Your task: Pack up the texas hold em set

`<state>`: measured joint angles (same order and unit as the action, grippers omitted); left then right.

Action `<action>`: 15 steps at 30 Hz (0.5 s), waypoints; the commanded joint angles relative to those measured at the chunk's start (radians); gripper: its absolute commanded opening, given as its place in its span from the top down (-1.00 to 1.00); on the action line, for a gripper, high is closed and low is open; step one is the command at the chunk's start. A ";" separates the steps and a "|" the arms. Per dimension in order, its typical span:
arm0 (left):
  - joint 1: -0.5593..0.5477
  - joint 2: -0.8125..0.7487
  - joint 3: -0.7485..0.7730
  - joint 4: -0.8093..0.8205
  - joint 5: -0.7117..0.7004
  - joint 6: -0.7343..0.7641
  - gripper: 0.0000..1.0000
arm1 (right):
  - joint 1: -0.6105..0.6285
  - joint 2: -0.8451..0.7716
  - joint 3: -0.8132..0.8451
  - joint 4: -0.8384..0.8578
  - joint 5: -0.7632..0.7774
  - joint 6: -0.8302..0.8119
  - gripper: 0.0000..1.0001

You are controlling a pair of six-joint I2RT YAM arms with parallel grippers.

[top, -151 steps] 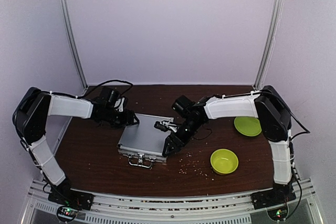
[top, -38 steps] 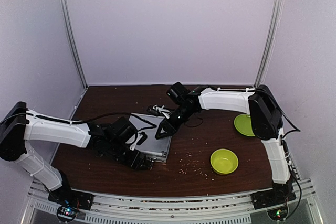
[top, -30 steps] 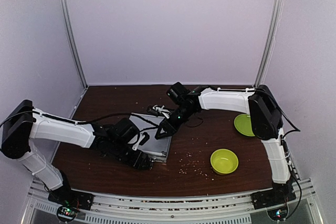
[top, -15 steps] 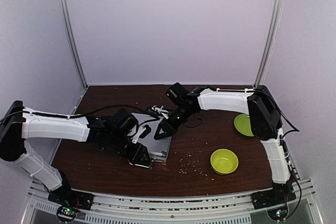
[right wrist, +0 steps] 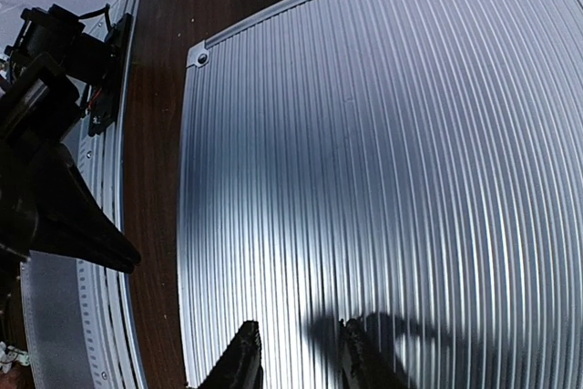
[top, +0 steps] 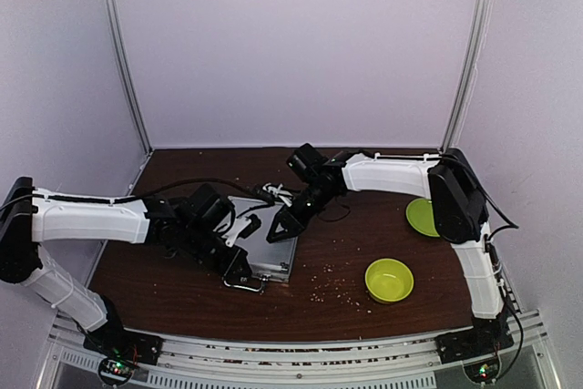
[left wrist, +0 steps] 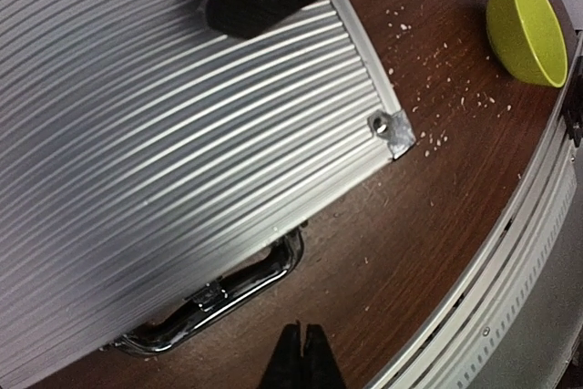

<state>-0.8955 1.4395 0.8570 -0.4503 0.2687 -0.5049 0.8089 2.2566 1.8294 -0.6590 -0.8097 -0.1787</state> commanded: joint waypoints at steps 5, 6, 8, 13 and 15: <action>0.004 0.022 -0.020 0.012 -0.012 0.021 1.00 | 0.022 0.095 -0.028 -0.120 0.075 -0.002 0.41; 0.004 0.028 -0.017 0.013 -0.023 0.022 1.00 | 0.021 0.096 -0.028 -0.120 0.075 -0.003 0.41; 0.004 0.043 -0.015 0.015 -0.042 0.023 1.00 | 0.021 0.096 -0.028 -0.121 0.075 -0.003 0.41; 0.004 0.107 -0.011 0.025 -0.075 0.035 1.00 | 0.022 0.099 -0.027 -0.122 0.077 -0.002 0.41; 0.004 0.131 -0.011 0.034 -0.113 0.035 1.00 | 0.021 0.103 -0.027 -0.122 0.076 -0.004 0.41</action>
<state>-0.8955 1.5280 0.8402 -0.4496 0.2230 -0.4904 0.8089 2.2642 1.8400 -0.6651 -0.8158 -0.1799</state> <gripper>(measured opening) 0.006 0.294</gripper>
